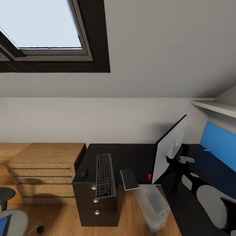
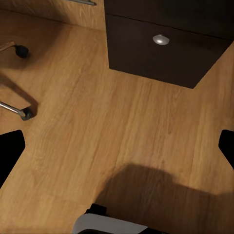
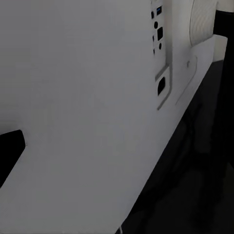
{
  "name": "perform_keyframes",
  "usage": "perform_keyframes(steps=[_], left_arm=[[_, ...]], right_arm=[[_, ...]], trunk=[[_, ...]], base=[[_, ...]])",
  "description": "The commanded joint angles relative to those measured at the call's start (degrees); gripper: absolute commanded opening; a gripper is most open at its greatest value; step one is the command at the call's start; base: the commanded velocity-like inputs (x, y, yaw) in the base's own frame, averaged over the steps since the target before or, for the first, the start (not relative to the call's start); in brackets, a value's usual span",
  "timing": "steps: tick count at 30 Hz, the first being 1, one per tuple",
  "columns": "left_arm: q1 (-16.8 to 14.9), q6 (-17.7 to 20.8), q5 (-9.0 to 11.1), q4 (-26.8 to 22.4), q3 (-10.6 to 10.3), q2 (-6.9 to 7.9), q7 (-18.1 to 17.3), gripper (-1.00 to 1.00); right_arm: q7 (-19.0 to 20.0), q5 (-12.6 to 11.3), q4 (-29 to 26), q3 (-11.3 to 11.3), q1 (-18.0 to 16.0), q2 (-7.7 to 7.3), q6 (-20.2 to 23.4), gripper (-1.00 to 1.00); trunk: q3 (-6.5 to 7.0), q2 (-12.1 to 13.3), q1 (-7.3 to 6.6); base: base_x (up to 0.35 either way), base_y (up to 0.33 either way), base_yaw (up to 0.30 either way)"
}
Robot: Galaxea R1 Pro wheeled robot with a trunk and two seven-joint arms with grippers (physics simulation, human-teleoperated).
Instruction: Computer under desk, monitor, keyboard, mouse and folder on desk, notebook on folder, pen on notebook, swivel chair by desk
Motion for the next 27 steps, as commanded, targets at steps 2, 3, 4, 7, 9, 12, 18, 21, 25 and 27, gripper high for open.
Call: perform_keyframes(steps=[2, 3, 4, 7, 9, 12, 18, 21, 25, 27], left_arm=[[0.0, -0.4, 0.6, -0.1, -0.3, 0.08, 0.3, 1.00], [0.0, -0.4, 0.6, -0.1, -0.3, 0.08, 0.3, 1.00], [0.0, -0.4, 0.6, -0.1, -0.3, 0.08, 0.3, 1.00], [0.0, -0.4, 0.6, -0.1, -0.3, 0.08, 0.3, 1.00], [0.0, -0.4, 0.6, -0.1, -0.3, 0.08, 0.3, 1.00], [0.0, -0.4, 0.6, -0.1, -0.3, 0.08, 0.3, 1.00], [0.0, -0.4, 0.6, -0.1, -0.3, 0.08, 0.3, 1.00], [0.0, -0.4, 0.6, -0.1, -0.3, 0.08, 0.3, 1.00], [0.0, -0.4, 0.6, -0.1, -0.3, 0.08, 0.3, 1.00], [0.0, -0.4, 0.6, -0.1, -0.3, 0.08, 0.3, 1.00]], right_arm=[[0.4, 0.2, 0.1, -0.3, 0.0, -0.01, -0.2, 1.00], [0.4, 0.2, 0.1, -0.3, 0.0, -0.01, -0.2, 1.00], [0.4, 0.2, 0.1, -0.3, 0.0, -0.01, -0.2, 1.00], [0.4, 0.1, 0.0, -0.3, 0.0, -0.03, -0.2, 1.00], [0.5, 0.1, 0.0, -0.3, 0.0, -0.02, -0.2, 1.00], [0.6, 0.1, 0.0, -0.3, 0.0, -0.01, -0.2, 1.00], [0.4, 0.1, 0.0, -0.3, 0.0, -0.08, -0.2, 1.00], [0.4, 0.1, 0.0, -0.3, 0.0, -0.04, -0.2, 1.00], [0.4, 0.1, 0.0, -0.3, 0.0, -0.02, -0.2, 1.00], [0.3, 0.1, 0.0, -0.3, 0.0, -0.01, -0.2, 1.00]], trunk=[[-0.01, 0.0, 0.02], [-0.01, 0.0, 0.02], [-0.01, 0.0, 0.02], [-0.01, 0.0, 0.02], [-0.01, 0.0, 0.02], [-0.01, 0.0, 0.02], [-0.01, 0.0, 0.02], [-0.01, 0.0, 0.02], [-0.01, 0.0, 0.02], [-0.01, 0.0, 0.02]], base=[[0.000, 0.000, 0.027], [0.000, 0.000, 0.009], [0.000, 0.000, 0.007], [0.000, 0.000, 0.003], [0.000, 0.000, 0.001], [0.000, 0.000, 0.000], [0.000, 0.000, 0.000], [0.000, 0.000, 0.006], [0.000, 0.000, 0.100], [0.000, 0.000, 0.231]])
